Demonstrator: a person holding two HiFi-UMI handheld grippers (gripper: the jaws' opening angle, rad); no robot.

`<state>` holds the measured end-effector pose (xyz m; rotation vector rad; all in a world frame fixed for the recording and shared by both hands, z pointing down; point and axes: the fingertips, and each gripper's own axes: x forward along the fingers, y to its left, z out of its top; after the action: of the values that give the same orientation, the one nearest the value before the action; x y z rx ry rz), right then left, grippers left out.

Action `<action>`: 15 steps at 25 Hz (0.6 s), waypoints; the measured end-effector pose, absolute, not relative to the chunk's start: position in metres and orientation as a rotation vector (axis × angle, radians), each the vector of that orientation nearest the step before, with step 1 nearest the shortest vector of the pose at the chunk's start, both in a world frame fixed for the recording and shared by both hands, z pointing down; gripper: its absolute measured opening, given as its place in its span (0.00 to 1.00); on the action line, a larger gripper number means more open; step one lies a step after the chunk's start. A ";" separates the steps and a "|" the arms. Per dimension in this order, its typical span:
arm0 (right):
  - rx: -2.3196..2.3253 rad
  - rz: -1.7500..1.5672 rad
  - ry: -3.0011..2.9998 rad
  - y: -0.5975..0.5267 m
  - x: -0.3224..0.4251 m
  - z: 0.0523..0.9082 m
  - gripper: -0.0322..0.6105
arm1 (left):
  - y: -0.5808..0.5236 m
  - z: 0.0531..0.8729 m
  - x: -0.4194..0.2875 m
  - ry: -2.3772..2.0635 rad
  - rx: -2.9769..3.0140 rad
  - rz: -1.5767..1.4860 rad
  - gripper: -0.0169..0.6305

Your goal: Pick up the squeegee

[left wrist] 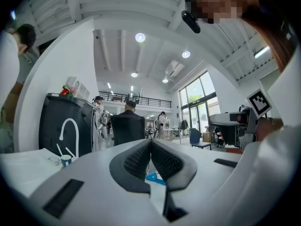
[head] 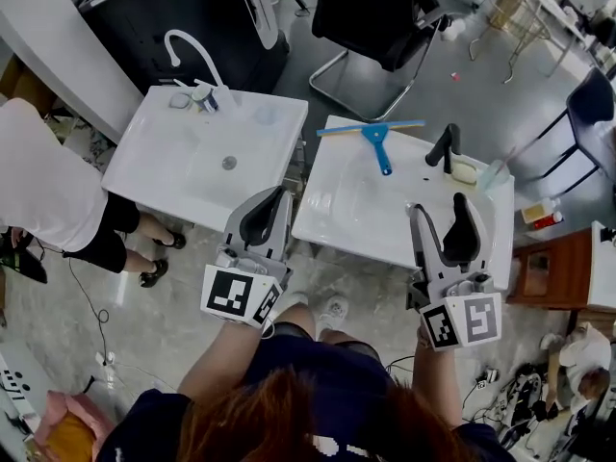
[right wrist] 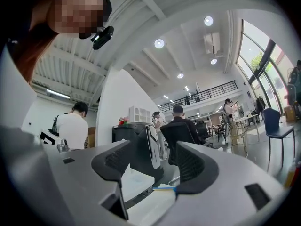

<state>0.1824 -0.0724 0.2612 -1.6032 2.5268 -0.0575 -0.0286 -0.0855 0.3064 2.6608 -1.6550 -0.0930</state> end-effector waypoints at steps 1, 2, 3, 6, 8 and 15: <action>-1.599 -0.069 2.531 -0.077 0.185 0.264 0.52 | -0.089 0.308 -0.027 -1.660 2.655 -0.085 0.06; -1.596 -0.080 2.534 -0.083 0.186 0.266 0.53 | -0.093 0.309 -0.025 -1.663 2.650 -0.079 0.06; -1.594 -0.091 2.536 -0.089 0.187 0.268 0.53 | -0.098 0.310 -0.024 -1.663 2.648 -0.073 0.06; -1.596 -0.115 2.536 -0.107 0.187 0.273 0.55 | -0.118 0.315 -0.022 -1.649 2.647 -0.061 0.06; -1.608 -0.120 2.534 -0.120 0.187 0.275 0.56 | -0.134 0.317 -0.020 -1.632 2.651 -0.062 0.06; -1.683 -0.100 2.497 -0.180 0.192 0.272 0.56 | -0.203 0.317 -0.016 -1.560 2.698 -0.074 0.06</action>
<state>0.1920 -0.1802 0.2716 -1.6833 2.4967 -0.0996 -0.0158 -0.2028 0.3167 2.6980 -1.5601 -0.0744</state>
